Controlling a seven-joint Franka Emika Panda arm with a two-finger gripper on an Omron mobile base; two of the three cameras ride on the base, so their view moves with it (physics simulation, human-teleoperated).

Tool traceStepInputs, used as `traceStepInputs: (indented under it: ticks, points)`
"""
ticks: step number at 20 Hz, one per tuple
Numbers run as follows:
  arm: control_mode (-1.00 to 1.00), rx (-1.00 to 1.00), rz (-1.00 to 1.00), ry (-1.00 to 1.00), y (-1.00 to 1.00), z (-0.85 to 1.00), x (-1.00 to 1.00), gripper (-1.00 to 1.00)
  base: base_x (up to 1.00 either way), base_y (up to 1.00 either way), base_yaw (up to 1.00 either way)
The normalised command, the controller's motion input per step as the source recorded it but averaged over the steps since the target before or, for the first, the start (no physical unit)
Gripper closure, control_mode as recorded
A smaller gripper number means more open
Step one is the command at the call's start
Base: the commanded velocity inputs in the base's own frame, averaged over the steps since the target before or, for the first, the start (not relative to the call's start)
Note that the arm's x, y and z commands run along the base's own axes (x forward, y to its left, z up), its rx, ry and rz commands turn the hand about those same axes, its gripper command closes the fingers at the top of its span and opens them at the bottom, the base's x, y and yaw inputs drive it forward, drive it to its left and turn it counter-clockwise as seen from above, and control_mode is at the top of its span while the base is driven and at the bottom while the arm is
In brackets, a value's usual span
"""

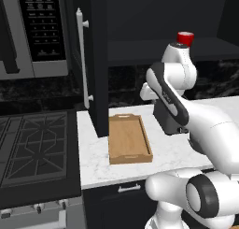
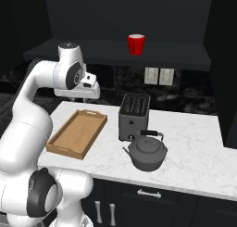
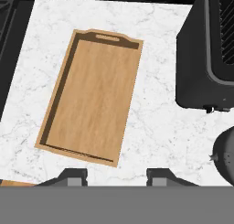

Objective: Pick the kettle from the counter and place it on the tray. Then pick the mug from the cabinet and place it on the tray. Then close the cabinet doors.

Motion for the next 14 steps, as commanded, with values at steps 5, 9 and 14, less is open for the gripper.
traceStepInputs:
  ticks: [5,9,14]
  points:
    - [-1.00,0.00,0.00,0.00,-0.02,-0.04,0.00,-1.00,0.00,0.00,0.00]
    - [-1.00,-0.05,0.00,-0.06,-0.01,-0.31,-0.05,-1.00,0.00,0.00,0.00]
    - [-1.00,-0.02,-0.08,0.00,-0.44,-0.40,-0.10,-1.00,0.00,0.00,0.00]
